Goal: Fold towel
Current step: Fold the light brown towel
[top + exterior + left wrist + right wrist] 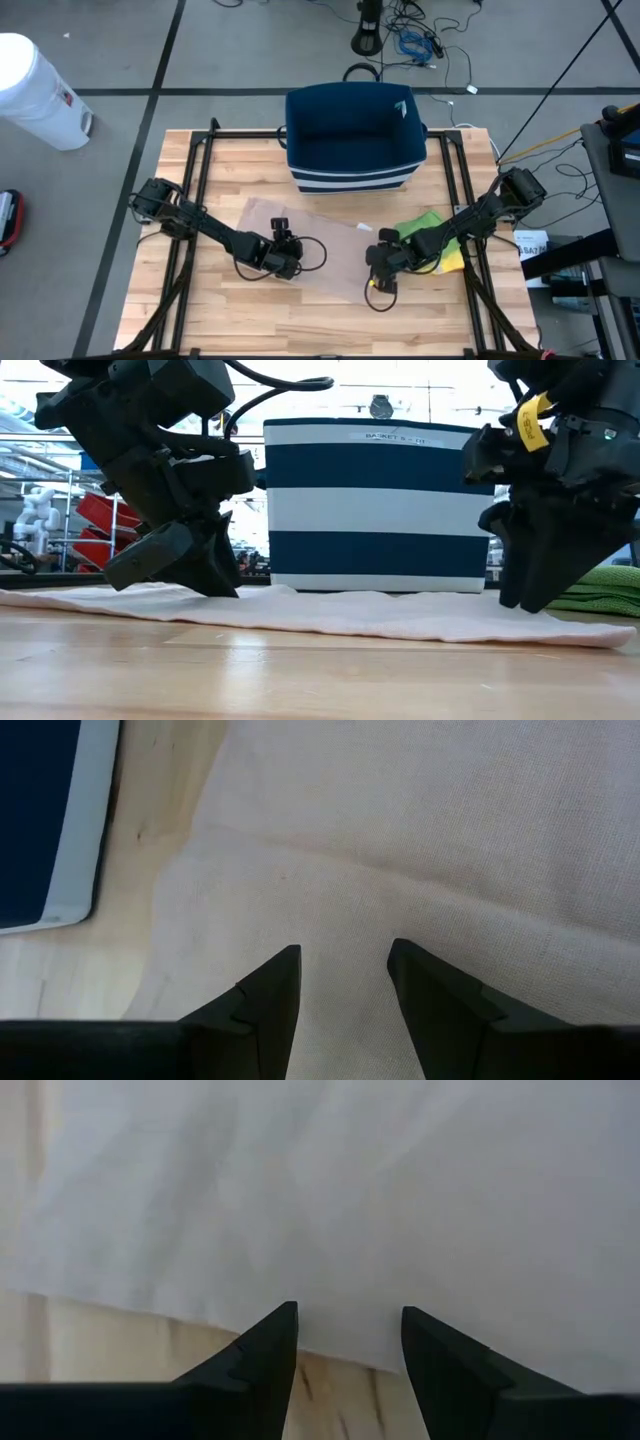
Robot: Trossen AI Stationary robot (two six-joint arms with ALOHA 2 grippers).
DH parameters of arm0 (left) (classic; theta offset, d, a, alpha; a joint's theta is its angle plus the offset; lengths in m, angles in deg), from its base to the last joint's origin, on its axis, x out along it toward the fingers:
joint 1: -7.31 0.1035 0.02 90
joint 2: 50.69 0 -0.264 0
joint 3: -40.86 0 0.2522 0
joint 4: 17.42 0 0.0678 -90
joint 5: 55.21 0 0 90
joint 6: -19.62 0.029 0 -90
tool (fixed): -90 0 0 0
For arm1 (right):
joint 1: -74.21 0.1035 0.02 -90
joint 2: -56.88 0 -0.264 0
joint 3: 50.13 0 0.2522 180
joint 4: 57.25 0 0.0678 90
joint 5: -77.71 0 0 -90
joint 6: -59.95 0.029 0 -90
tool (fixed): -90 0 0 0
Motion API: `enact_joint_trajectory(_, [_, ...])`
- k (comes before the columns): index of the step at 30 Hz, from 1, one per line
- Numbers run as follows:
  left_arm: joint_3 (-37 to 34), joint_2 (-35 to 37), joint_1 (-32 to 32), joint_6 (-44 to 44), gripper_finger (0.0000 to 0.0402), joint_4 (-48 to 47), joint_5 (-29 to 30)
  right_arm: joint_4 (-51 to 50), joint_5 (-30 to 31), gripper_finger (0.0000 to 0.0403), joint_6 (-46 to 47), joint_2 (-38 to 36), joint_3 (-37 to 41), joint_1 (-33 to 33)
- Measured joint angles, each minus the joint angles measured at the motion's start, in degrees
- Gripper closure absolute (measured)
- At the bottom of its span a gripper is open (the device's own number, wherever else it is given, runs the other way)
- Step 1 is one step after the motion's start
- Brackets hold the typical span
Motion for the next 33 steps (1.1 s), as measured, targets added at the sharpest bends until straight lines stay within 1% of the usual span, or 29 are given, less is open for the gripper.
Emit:
enact_joint_trajectory(4, [0.0,0.0,0.0,0.1,0.0229,0.2,0.0,6.6,-0.7,0.0236,0.3,0.0,2.5,0.0])
enact_joint_trajectory(8, [0.0,0.0,0.0,0.1,0.0229,0.8,0.0,7.1,0.0,0.0237,0.9,-0.2,3.8,0.0])
enact_joint_trajectory(10, [0.0,0.0,0.0,0.1,0.0229,0.8,0.0,7.2,0.5,0.0246,1.0,-0.2,4.2,0.0])
enact_joint_trajectory(13, [0.0,0.0,0.0,0.1,0.0229,0.8,0.0,7.2,0.9,0.0281,0.3,-0.2,4.4,0.1])
enact_joint_trajectory(18, [0.0,0.0,0.0,0.1,0.0229,0.9,0.0,7.4,0.5,0.0381,-2.7,-0.2,4.4,0.1])
enact_joint_trajectory(19, [0.0,0.0,0.0,0.1,0.0229,0.9,0.0,7.3,0.4,0.0391,-3.3,-0.2,4.4,0.2])
enact_joint_trajectory(25, [0.0,0.0,0.0,0.0,0.0229,1.0,0.1,3.9,-1.1,0.0399,-6.9,0.1,1.6,0.1])
enact_joint_trajectory(33, [0.0,0.0,0.0,0.0,0.0229,1.2,0.1,-6.4,-1.3,0.0400,-12.8,0.1,-6.3,-0.3])
